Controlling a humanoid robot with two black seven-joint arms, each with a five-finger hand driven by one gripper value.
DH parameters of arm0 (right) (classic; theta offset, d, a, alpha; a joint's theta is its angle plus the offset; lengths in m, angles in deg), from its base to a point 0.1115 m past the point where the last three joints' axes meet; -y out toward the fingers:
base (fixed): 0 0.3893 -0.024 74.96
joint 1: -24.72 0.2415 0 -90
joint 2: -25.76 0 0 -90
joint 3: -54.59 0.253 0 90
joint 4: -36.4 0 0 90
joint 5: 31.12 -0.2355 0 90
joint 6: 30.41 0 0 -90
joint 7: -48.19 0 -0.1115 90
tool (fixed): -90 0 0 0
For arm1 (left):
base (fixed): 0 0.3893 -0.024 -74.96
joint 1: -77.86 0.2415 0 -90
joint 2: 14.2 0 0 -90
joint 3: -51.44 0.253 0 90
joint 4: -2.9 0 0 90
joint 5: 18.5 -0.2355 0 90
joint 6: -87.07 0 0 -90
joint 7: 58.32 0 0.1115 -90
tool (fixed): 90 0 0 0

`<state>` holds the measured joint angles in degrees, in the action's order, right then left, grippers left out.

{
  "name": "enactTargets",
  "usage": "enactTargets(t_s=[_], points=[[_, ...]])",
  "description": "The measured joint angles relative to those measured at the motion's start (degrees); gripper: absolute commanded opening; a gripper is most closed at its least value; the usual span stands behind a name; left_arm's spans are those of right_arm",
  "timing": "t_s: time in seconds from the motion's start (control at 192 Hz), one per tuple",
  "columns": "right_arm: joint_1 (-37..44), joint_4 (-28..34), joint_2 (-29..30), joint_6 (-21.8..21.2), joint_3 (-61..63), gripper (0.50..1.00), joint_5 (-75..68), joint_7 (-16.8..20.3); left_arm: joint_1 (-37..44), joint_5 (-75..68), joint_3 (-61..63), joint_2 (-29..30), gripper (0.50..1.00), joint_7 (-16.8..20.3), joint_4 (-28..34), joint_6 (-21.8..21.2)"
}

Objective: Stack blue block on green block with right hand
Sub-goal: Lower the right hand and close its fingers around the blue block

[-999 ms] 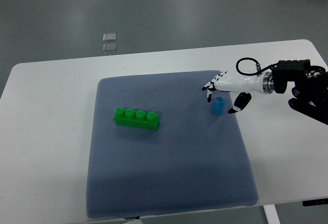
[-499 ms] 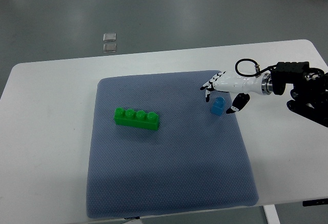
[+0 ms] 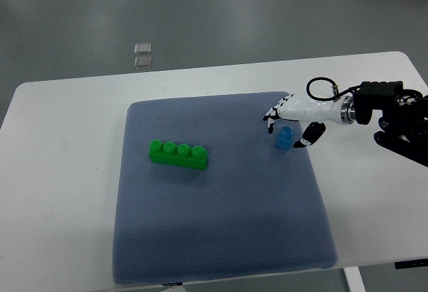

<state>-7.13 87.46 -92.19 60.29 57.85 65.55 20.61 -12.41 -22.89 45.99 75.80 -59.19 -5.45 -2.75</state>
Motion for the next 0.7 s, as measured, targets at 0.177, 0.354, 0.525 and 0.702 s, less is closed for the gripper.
enactTargets(t_s=[0.177, 0.354, 0.525, 0.702], points=[[0.11, 0.00, -0.04, 0.00, 0.00, 0.795, 0.02, 0.00, 0.00, 0.00, 0.00, 0.00, 1.000, 0.00, 0.00, 0.00], [0.12, 0.00, -0.07, 0.00, 0.00, 0.789, 0.02, -0.03, -0.01, 0.00, 0.00, 0.00, 1.000, 0.00, 0.00, 0.00], [0.08, 0.05, -0.07, 0.00, 0.00, 0.764, 0.08, -0.17, -0.02, 0.00, 0.00, 0.00, 1.000, 0.00, 0.00, 0.00], [-0.04, 0.01, -0.07, 0.00, 0.00, 0.746, 0.67, -0.20, -0.03, 0.00, 0.00, 0.00, 1.000, 0.00, 0.00, 0.00]])
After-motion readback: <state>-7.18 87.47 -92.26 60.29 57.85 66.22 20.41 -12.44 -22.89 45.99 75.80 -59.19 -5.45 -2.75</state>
